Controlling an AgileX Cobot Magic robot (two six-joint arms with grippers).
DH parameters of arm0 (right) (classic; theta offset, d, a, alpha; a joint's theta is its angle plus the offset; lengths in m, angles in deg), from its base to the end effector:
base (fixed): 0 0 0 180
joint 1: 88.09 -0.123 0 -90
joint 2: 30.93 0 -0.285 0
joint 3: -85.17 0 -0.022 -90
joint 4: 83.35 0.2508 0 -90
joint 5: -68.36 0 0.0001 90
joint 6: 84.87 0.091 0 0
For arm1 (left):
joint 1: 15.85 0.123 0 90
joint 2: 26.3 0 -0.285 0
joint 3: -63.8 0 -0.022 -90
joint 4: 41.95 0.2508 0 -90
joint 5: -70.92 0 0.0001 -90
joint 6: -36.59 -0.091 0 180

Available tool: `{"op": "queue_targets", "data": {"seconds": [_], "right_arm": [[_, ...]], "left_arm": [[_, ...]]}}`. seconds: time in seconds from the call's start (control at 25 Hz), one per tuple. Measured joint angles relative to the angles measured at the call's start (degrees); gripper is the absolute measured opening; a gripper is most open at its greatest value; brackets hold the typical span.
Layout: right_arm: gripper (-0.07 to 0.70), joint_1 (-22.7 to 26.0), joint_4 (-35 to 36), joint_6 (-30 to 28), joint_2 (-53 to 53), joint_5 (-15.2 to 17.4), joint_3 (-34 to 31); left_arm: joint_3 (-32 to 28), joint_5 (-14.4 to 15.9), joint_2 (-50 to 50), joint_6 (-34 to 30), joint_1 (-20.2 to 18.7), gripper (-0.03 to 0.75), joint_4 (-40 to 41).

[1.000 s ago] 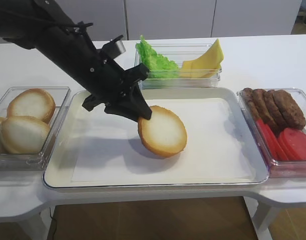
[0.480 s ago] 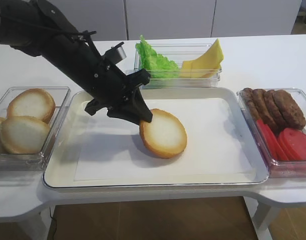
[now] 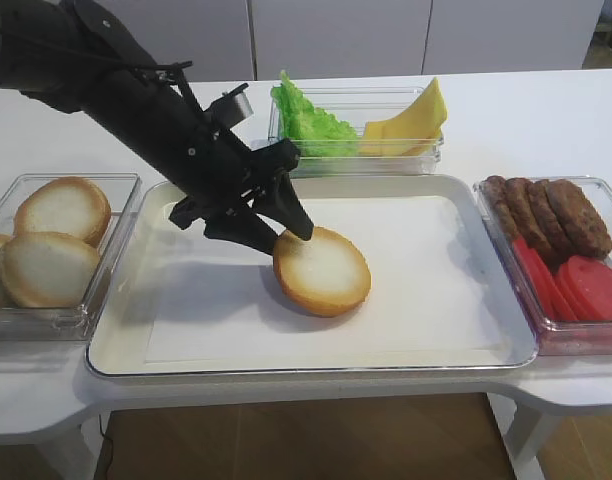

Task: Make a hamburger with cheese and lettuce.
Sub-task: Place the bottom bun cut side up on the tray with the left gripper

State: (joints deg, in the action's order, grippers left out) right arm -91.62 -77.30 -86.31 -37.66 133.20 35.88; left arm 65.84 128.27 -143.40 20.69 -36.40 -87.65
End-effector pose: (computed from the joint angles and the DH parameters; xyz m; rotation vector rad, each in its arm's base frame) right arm -0.0101 0.0081 0.2684 -0.1012 2.1057 0.1495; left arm 0.3441 -0.1876 0.2211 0.3343 2.8432 -1.0442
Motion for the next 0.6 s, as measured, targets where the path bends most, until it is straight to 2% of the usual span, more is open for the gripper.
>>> {"op": "queue_targets", "data": {"seconds": [0.08, 0.2, 0.6], "right_arm": [[0.387, 0.0, 0.0, -0.1, 0.0, 0.0, 0.0], [0.387, 0.0, 0.0, -0.11, 0.0, 0.0, 0.0], [0.387, 0.0, 0.0, -0.11, 0.0, 0.0, 0.0]], "left_arm": [[0.0, -0.13, 0.0, -0.1, 0.0, 0.412, -0.75], [0.0, -0.34, 0.0, -0.22, 0.0, 0.46, -1.5], [3.11, -1.08, 2.25, 0.0, 0.0, 0.475, -0.78]]}}
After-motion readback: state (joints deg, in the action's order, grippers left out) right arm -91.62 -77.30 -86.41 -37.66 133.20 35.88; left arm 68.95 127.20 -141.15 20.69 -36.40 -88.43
